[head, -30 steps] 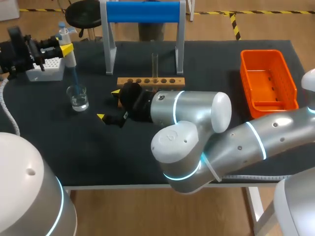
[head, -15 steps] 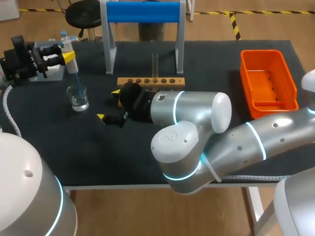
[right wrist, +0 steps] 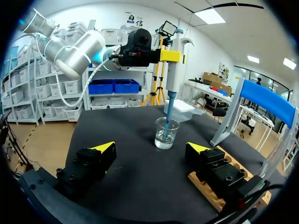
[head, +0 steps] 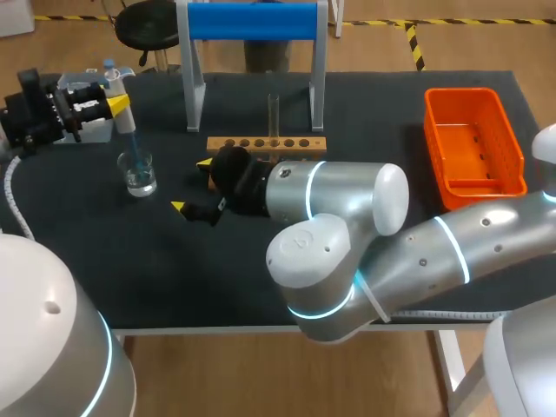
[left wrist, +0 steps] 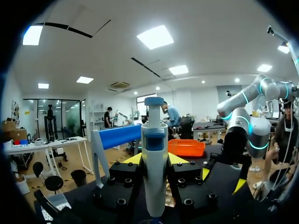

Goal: Invert the test tube, pick up the pipette, mount the tip to pipette, aspirate from beaker and dispense into the tube, eject the tip, return the pipette, and cap with the stopper.

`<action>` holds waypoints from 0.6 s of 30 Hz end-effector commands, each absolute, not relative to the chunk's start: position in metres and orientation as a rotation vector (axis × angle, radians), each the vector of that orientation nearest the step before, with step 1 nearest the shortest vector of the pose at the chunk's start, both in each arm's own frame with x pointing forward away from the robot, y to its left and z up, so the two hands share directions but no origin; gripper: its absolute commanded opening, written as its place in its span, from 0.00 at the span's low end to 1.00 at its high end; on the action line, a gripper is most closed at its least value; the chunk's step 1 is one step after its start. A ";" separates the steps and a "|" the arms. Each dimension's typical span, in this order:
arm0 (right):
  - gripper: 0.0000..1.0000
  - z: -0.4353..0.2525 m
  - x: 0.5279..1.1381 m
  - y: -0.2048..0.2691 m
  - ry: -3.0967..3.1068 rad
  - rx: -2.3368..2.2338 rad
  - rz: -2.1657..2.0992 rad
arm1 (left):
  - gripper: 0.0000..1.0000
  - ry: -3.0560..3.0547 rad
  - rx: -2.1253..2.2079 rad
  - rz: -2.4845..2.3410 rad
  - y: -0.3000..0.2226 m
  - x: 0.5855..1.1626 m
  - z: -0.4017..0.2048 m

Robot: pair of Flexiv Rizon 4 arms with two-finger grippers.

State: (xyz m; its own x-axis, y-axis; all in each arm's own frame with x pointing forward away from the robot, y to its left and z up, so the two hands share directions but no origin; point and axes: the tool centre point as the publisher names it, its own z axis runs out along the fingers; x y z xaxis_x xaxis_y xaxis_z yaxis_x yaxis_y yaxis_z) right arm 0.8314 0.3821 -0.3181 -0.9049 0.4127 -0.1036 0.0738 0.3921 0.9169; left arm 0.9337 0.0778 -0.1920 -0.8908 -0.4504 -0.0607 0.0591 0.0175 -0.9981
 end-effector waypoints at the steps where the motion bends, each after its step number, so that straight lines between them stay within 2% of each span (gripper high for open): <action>1: 1.00 -0.317 0.831 0.382 2.344 0.426 1.512 | 0.00 1.939 -0.402 -1.939 0.081 0.934 -0.192; 18: 1.00 -0.305 0.831 0.376 2.359 0.386 1.531 | 0.00 1.939 -0.413 -1.938 0.081 0.934 -0.192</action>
